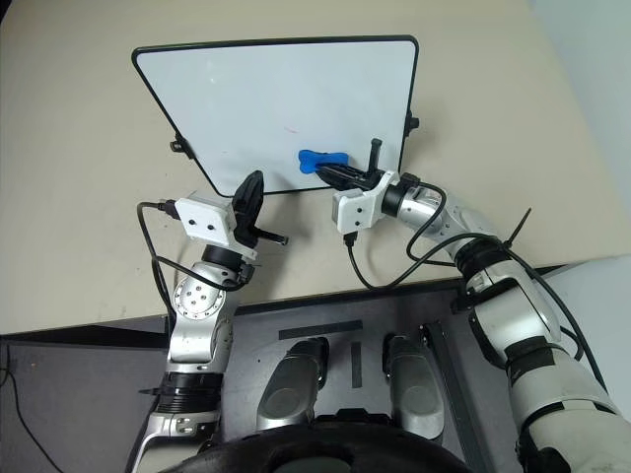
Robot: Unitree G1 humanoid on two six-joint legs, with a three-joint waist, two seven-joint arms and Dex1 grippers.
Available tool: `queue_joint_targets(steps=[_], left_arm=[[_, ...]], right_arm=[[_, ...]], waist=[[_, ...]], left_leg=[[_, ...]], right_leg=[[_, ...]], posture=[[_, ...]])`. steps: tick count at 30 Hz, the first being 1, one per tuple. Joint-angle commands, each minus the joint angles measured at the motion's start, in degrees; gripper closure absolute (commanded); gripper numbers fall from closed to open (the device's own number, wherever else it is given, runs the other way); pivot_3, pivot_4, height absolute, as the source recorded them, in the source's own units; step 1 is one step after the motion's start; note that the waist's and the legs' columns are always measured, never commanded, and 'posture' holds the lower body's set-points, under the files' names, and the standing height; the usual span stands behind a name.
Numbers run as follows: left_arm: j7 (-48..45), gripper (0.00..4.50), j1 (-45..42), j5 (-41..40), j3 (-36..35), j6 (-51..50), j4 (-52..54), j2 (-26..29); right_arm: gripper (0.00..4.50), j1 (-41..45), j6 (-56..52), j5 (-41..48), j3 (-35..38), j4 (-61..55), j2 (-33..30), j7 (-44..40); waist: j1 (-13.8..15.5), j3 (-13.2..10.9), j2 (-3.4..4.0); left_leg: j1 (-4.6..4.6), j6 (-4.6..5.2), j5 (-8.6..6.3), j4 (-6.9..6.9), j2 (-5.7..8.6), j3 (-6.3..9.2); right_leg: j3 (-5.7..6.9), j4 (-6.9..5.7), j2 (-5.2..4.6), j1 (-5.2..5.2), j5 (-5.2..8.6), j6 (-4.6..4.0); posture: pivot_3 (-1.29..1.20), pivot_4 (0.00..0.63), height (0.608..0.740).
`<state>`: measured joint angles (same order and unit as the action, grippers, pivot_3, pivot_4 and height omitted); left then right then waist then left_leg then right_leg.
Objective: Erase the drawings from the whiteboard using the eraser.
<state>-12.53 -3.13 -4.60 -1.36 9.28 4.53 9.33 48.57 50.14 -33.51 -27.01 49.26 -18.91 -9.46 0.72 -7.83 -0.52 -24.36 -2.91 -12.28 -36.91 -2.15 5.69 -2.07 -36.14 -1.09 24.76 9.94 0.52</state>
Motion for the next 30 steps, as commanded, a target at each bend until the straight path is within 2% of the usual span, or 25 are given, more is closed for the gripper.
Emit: queue_joint_targets(steps=[1,6,15,23,30], left_arm=[[-0.32,4.50,-0.14,0.06,0.17,1.21,1.38,0.02],[-0.48,4.50,-0.08,0.00,0.19,1.16,1.47,0.10],[-0.49,4.50,-0.34,0.07,0.14,1.19,1.08,-0.09],[-0.26,4.50,-0.09,0.16,0.00,1.22,1.33,-0.29],[-0.38,4.50,-0.03,0.08,0.07,1.08,1.46,-0.23]], right_arm=[[4.48,1.95,-0.25,-0.28,1.51,-1.70,-0.12,3.16],[4.48,4.00,0.63,0.10,3.08,-4.77,-0.02,6.06],[4.48,5.90,-0.14,0.80,2.75,-7.17,0.81,4.77],[4.48,1.51,-0.21,0.31,0.45,-3.83,0.28,1.31],[4.48,-2.94,-0.40,2.89,1.79,-7.10,-1.44,-2.16]], waist=[[0.00,0.00,0.00],[0.00,-0.01,0.01],[-0.02,0.00,0.01],[0.06,0.00,0.00],[0.05,0.00,0.00]], left_leg=[[0.00,0.00,0.00,0.00,0.00,0.00],[-0.06,0.00,0.00,0.00,0.00,0.00],[-0.10,0.06,0.01,0.00,-0.01,0.00],[-0.14,0.12,-0.02,-0.03,-0.01,0.01],[-0.13,0.10,-0.03,-0.06,-0.01,0.01]], right_leg=[[0.01,0.00,0.00,0.01,0.00,0.00],[0.00,-0.01,0.00,0.08,-0.03,-0.02],[0.05,0.04,0.00,0.14,-0.05,-0.03],[0.09,0.09,0.00,0.15,-0.06,-0.03],[0.09,0.04,-0.01,0.14,-0.12,-0.05]], posture=[[0.00,0.150,0.740],[0.00,0.150,0.740],[0.00,0.150,0.740],[0.00,0.150,0.740],[0.00,0.150,0.740]])
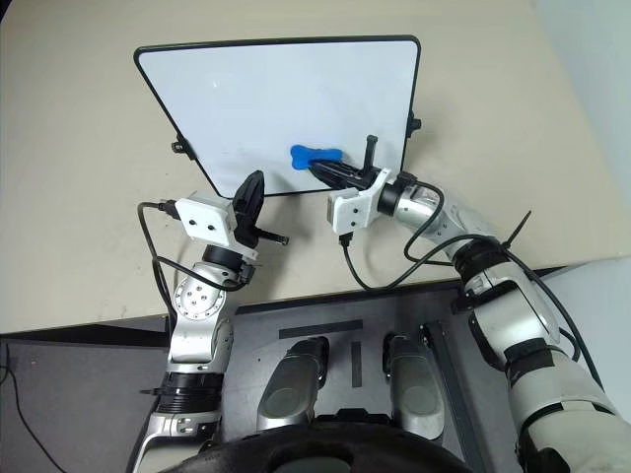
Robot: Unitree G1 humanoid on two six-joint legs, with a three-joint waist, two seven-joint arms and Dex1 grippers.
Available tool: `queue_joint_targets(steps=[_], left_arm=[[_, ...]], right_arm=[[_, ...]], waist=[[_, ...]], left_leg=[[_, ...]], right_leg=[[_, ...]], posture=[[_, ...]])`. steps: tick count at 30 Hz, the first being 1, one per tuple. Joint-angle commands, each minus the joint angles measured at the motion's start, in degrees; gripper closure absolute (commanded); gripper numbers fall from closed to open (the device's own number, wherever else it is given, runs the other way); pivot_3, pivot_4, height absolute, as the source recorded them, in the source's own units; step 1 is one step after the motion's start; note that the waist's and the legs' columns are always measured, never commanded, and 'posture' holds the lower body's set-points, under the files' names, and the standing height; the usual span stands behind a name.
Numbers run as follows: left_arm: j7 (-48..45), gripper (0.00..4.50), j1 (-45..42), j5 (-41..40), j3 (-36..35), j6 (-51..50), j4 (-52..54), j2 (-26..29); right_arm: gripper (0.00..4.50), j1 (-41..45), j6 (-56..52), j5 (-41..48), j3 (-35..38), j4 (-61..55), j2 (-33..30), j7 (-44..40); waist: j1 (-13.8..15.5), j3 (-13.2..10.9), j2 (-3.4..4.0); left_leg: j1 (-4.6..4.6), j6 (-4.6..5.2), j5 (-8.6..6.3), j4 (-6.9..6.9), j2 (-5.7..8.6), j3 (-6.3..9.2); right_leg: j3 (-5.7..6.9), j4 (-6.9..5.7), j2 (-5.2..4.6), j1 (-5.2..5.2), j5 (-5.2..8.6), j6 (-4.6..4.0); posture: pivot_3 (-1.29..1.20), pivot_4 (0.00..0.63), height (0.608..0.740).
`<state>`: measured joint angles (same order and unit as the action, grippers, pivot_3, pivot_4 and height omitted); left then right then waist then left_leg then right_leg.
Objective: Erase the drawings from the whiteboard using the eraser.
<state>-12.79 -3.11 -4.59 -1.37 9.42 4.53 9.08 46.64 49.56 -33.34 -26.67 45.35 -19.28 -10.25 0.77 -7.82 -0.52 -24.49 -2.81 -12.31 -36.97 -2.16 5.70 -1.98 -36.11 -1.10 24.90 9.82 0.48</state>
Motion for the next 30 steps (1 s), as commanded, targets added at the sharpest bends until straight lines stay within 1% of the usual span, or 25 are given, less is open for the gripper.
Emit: queue_joint_targets(steps=[1,3,5,8,9,11,14,18,22,26,30], left_arm=[[-0.16,4.50,-0.04,0.03,0.06,0.91,1.52,0.07],[-0.26,4.50,0.05,-0.05,0.00,0.85,1.66,0.16],[-0.42,4.50,0.24,-0.14,-0.09,0.76,1.93,0.32],[-0.65,4.50,0.60,-0.20,-0.26,0.55,2.31,0.52],[-0.71,4.50,0.75,-0.16,-0.20,0.45,2.45,0.54],[-0.91,4.50,0.82,-0.26,-0.25,0.31,2.48,0.68],[-1.24,4.50,0.26,-0.52,-0.27,0.07,2.07,0.98],[-1.72,4.50,-0.79,-0.72,-0.23,-0.21,1.44,1.26],[-2.31,4.50,-1.61,-0.87,-0.57,-0.29,0.89,1.56],[-2.68,4.50,-2.34,-0.78,-0.48,-0.60,0.86,1.86],[-3.13,4.50,-2.70,-1.03,-0.61,-1.55,1.74,2.57]], right_arm=[[4.48,-1.85,0.16,3.80,1.88,-4.39,-1.44,-2.18],[4.48,-3.80,-0.38,6.85,2.64,-7.47,-2.24,-4.70],[4.48,-7.72,-3.64,13.71,3.63,-13.61,-3.78,-10.74],[4.48,-15.92,-16.02,27.54,5.56,-26.74,-7.74,-22.27],[4.48,-18.50,-19.62,30.27,6.06,-30.67,-9.49,-25.28],[4.48,-22.15,-25.10,32.59,6.89,-36.00,-12.17,-28.74],[4.48,-24.95,-29.69,33.86,7.93,-38.93,-13.67,-31.06],[3.48,-26.17,-32.88,34.21,8.93,-39.75,-13.17,-32.34],[2.04,-26.19,-34.68,34.46,10.11,-41.22,-12.08,-32.08],[0.67,-27.01,-34.65,33.77,12.70,-43.99,-11.83,-29.68],[0.67,-28.73,-37.12,35.97,15.93,-47.55,-11.56,-28.97]], waist=[[0.01,0.00,0.00],[0.03,0.00,0.00],[0.02,0.01,-0.01],[0.17,0.02,-0.03],[0.43,0.02,-0.03],[0.45,0.04,-0.06],[0.23,0.04,-0.07],[0.02,0.04,-0.07],[0.02,0.04,-0.07],[0.06,0.04,-0.07],[0.20,0.04,-0.07]], left_leg=[[-0.01,0.00,0.00,0.00,0.00,0.00],[-0.02,0.01,0.00,0.00,0.00,0.00],[-0.03,0.02,0.01,-0.01,0.00,-0.01],[-0.10,0.06,0.04,-0.04,0.00,-0.02],[-0.13,0.08,0.04,-0.05,0.00,-0.02],[-0.19,0.13,0.05,-0.10,0.01,-0.11],[-0.18,0.17,0.09,-0.15,0.02,-0.12],[0.17,0.17,0.17,-0.12,-0.02,-0.10],[0.32,0.22,0.29,-0.12,-0.01,-0.09],[0.33,0.22,0.30,-0.12,0.00,-0.08],[0.30,0.22,0.28,-0.11,0.00,-0.09]], right_leg=[[0.01,0.00,0.00,0.00,0.00,0.00],[0.02,0.01,0.00,-0.01,0.00,0.00],[0.02,0.04,0.00,-0.01,0.00,0.00],[0.09,0.11,0.01,-0.04,0.04,0.03],[0.09,0.12,0.01,-0.04,0.05,0.04],[0.09,0.17,0.01,-0.08,0.11,0.08],[0.07,0.18,0.01,-0.12,0.12,0.10],[0.04,0.08,0.08,-0.33,0.12,0.13],[0.03,0.06,0.09,-0.51,0.13,0.16],[0.03,0.08,0.09,-0.54,0.16,0.21],[0.03,0.11,0.08,-0.53,0.21,0.28]], posture=[[0.00,0.150,0.740],[0.00,0.150,0.740],[0.00,0.150,0.740],[0.00,0.150,0.740],[0.00,0.150,0.740],[0.00,0.150,0.740],[0.00,0.150,0.740],[0.00,0.150,0.740],[0.00,0.150,0.740],[0.00,0.150,0.740],[0.00,0.150,0.740]])
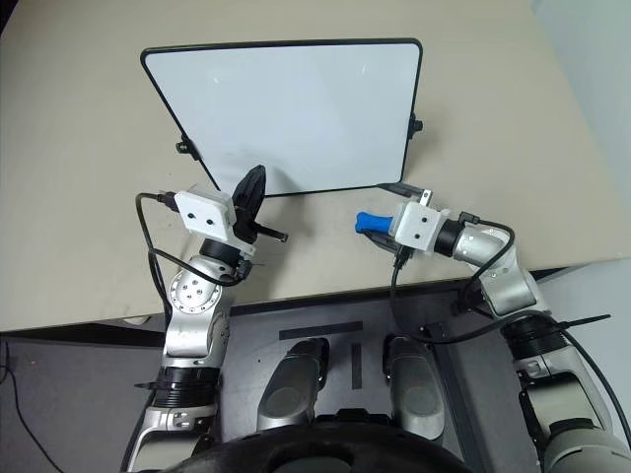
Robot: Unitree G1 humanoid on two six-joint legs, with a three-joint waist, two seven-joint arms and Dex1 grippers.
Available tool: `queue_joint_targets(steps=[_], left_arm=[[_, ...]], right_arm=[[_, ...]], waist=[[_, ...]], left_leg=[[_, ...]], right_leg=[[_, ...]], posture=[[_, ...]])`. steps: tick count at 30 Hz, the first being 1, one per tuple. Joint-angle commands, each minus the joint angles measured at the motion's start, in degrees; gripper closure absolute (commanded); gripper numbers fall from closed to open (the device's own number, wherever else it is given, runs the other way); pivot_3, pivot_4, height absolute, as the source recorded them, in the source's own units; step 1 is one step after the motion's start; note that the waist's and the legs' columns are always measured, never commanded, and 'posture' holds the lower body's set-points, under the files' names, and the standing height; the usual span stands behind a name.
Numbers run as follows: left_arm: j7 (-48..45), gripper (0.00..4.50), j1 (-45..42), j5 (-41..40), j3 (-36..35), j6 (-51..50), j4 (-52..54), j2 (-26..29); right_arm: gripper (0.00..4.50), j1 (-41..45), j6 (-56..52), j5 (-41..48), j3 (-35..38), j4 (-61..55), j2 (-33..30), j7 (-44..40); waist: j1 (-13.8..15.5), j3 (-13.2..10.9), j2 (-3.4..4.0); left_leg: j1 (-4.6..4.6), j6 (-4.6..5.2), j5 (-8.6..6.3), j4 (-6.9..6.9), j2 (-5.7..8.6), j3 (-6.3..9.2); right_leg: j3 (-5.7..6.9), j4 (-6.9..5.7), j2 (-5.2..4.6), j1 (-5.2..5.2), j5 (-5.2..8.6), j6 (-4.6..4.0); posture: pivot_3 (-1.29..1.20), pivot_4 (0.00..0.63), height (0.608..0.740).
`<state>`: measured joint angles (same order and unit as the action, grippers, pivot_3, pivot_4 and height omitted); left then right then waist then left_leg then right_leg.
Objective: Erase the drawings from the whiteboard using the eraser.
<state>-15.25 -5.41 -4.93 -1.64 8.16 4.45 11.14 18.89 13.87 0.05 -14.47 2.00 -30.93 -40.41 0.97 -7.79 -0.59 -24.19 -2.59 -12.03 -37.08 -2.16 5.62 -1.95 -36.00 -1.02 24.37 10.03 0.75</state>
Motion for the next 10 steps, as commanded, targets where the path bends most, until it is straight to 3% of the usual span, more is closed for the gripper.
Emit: queue_joint_targets(steps=[1,10], left_arm=[[-0.81,4.50,-0.14,-0.79,-0.43,-0.48,2.08,0.74],[-3.10,4.50,-0.91,-2.03,-0.46,-2.25,2.18,2.58]], right_arm=[[0.67,-1.63,-2.09,3.20,4.41,-4.97,0.25,1.25],[0.67,-8.97,-10.63,8.24,7.26,-12.68,1.53,0.60]], waist=[[0.01,0.00,0.00],[0.02,0.00,0.00]], left_leg=[[0.00,0.00,-0.01,0.00,0.00,-0.01],[0.01,-0.01,-0.01,0.00,0.03,-0.02]], right_leg=[[0.00,0.01,0.00,0.00,0.01,0.01],[0.00,-0.01,0.01,0.00,0.03,0.04]], posture=[[0.00,0.150,0.740],[0.00,0.150,0.740]])
